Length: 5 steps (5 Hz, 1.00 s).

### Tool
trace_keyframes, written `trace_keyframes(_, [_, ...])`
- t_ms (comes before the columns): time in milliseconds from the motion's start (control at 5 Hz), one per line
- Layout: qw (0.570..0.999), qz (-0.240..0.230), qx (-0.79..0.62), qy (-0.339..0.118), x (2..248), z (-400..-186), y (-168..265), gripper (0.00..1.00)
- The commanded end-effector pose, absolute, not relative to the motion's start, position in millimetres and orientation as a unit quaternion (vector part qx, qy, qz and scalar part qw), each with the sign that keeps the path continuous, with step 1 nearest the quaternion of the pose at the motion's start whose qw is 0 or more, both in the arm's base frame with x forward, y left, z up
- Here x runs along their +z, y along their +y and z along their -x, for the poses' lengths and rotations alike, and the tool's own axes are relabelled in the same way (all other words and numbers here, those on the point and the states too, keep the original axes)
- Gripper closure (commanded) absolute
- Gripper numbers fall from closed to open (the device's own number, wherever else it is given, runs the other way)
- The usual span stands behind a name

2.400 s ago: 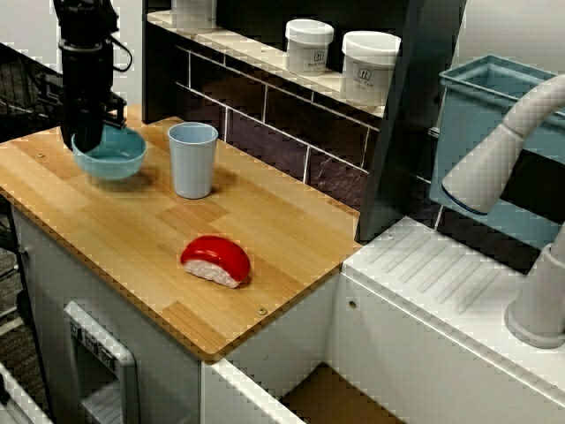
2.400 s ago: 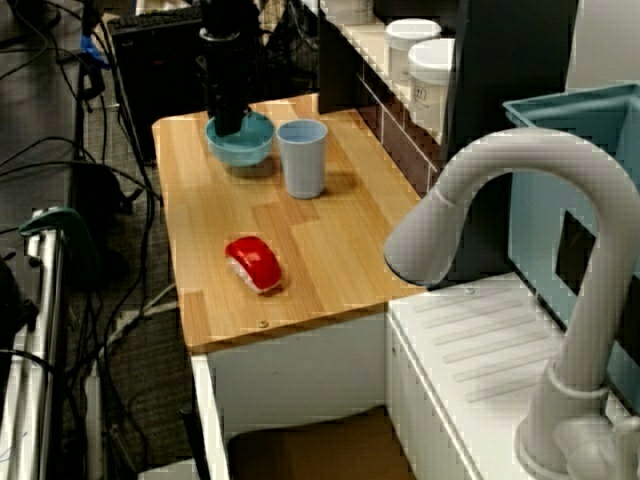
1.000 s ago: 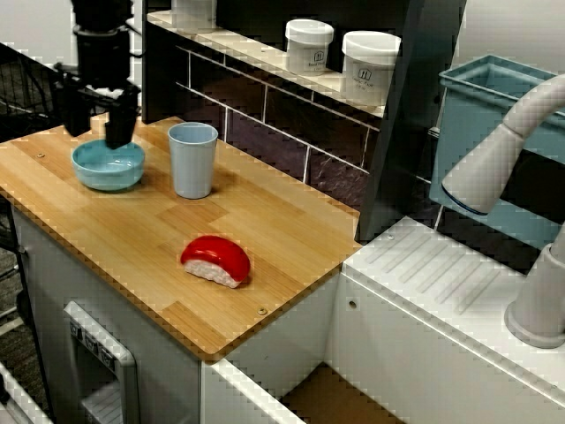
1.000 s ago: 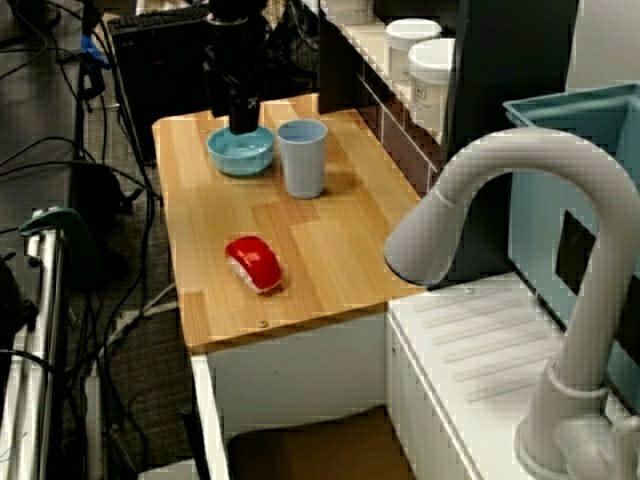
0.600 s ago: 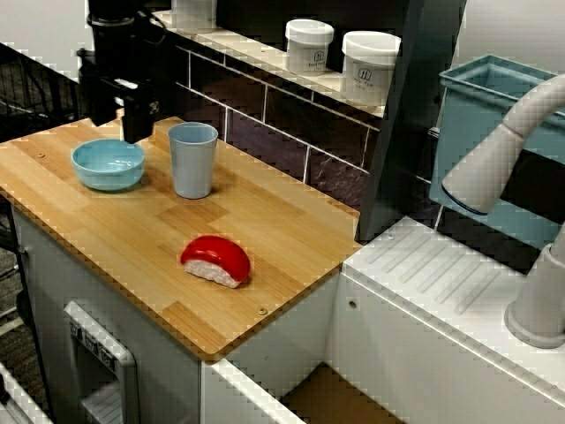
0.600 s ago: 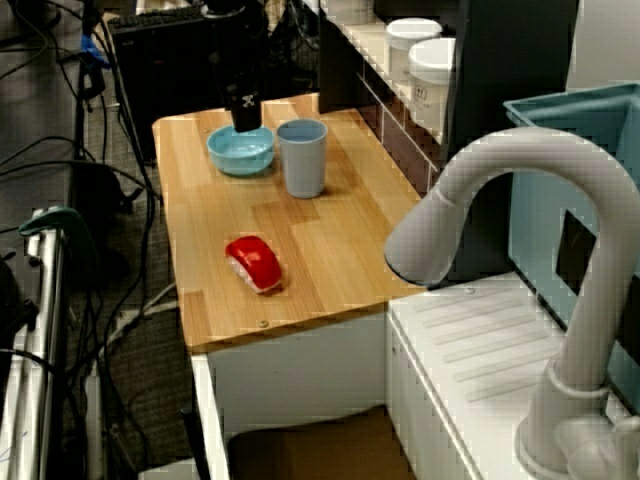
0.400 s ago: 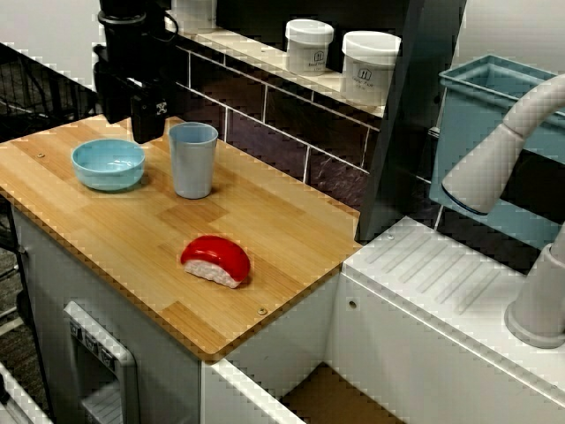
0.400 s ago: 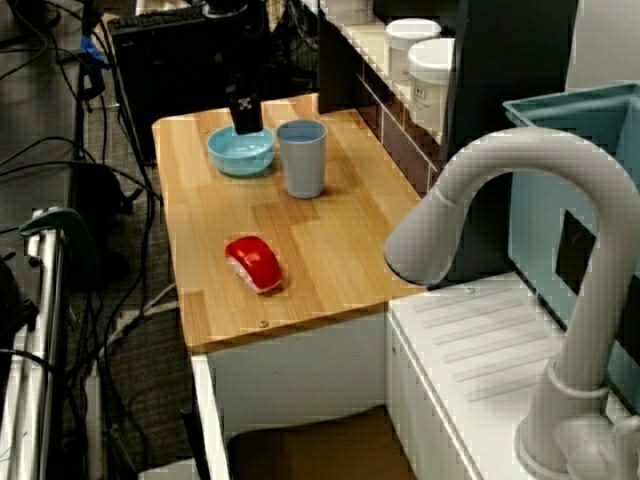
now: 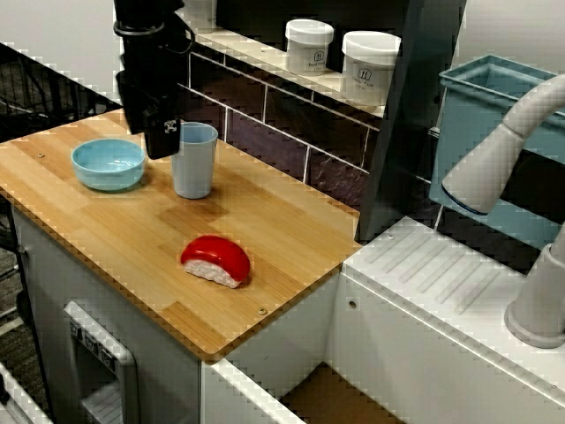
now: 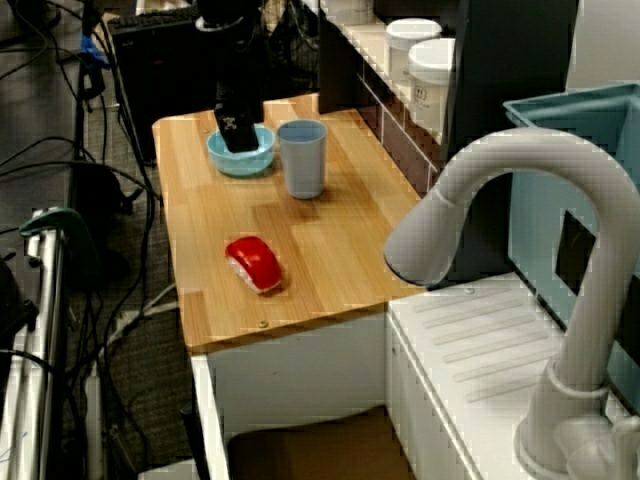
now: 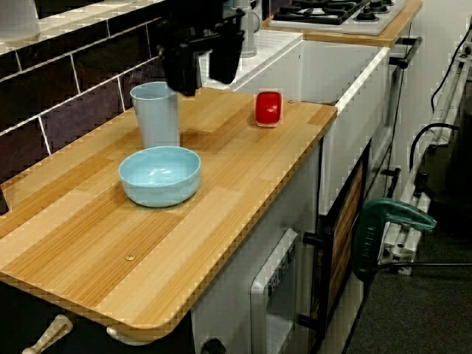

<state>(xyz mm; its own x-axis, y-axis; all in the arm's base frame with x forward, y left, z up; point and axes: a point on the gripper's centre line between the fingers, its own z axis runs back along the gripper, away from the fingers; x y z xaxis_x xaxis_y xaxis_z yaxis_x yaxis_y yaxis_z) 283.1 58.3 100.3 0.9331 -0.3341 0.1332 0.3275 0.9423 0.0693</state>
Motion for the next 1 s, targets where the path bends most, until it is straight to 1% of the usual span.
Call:
trace_keyframes(0, [0.950, -0.006, -0.294, -0.103, 124.8, -263.5, 34.2, 0.00])
trace_keyframes(200, [0.932, -0.002, -0.346, -0.105, 125.1, -262.6, 25.9, 0.00])
trace_keyframes(400, [0.923, 0.008, -0.368, -0.109, 122.8, -261.5, 18.9, 0.00])
trace_keyframes(600, [0.912, 0.017, -0.395, -0.110, 115.3, -256.3, 11.7, 0.00])
trace_keyframes(800, [0.904, 0.022, -0.415, -0.102, 99.4, -249.9, 1.8, 0.00])
